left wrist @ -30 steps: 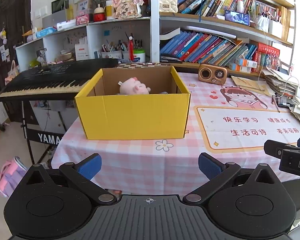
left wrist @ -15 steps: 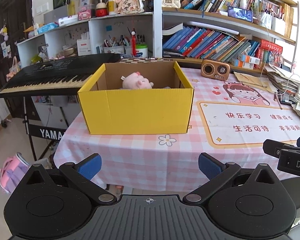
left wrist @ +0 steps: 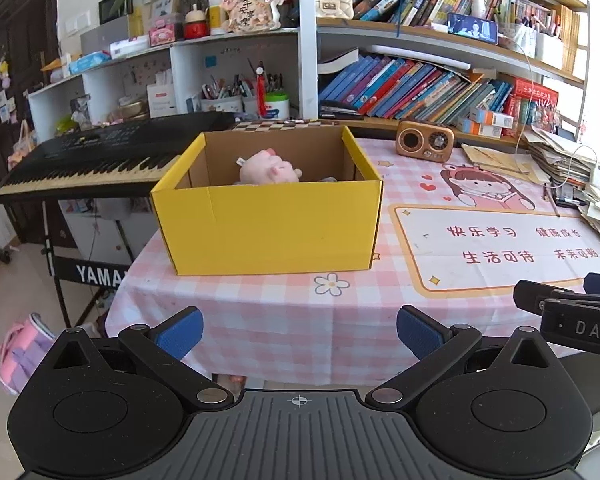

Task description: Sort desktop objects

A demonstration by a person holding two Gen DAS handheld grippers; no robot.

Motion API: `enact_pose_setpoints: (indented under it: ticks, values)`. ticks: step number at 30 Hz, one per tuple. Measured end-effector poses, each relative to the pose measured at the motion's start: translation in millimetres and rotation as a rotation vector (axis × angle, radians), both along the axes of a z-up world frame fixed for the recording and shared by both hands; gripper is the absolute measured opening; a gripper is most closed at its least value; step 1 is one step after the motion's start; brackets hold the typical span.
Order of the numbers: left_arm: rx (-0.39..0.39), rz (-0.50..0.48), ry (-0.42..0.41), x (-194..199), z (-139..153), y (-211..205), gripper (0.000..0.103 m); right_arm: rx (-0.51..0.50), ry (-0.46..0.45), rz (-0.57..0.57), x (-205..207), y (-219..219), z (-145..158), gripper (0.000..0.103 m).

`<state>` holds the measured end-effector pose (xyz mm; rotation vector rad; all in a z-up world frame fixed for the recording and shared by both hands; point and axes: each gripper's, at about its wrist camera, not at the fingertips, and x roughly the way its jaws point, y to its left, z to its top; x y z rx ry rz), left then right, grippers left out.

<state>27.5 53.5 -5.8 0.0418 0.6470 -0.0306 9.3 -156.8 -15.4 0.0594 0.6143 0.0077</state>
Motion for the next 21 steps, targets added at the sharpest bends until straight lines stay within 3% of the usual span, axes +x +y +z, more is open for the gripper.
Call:
enact_pose_setpoints:
  ticks: [21]
  values:
    - [0.004,0.016,0.047,11.2,-6.8,5.7,0.103,-0.002,0.030,-0.002,11.4,4.1,-4.7,0.087]
